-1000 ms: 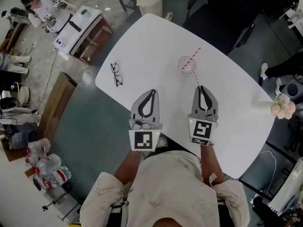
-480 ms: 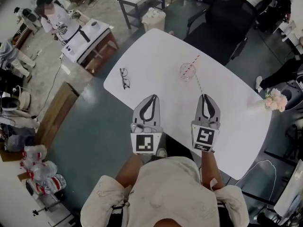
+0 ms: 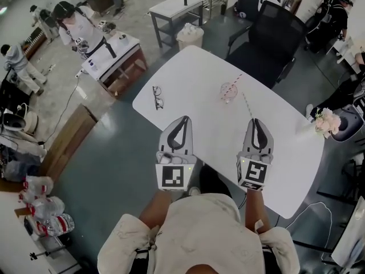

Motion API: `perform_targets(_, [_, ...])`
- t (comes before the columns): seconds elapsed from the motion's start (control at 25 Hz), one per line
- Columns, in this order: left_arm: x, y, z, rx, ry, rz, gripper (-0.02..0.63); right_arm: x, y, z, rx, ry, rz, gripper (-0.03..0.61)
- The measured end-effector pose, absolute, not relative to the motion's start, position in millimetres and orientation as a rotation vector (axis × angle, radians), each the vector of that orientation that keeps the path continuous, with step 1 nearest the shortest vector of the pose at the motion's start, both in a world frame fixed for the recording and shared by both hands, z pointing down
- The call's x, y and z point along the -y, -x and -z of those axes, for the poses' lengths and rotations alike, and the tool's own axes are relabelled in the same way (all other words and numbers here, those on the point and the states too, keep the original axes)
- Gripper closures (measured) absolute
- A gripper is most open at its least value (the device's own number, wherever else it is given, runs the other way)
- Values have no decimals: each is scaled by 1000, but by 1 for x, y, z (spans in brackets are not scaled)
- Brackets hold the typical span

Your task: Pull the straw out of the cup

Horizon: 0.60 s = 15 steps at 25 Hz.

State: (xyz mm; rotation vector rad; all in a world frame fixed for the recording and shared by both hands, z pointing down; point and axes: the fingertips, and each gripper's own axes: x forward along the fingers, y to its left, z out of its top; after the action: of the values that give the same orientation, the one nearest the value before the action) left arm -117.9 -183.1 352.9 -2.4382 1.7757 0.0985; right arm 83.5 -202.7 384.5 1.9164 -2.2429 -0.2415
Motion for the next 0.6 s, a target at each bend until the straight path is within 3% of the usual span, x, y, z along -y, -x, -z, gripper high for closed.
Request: perform_targets(0.6, [149,134,-304,-1724,2326,-136,609,157,-90,-302,2317,-2049,459,555])
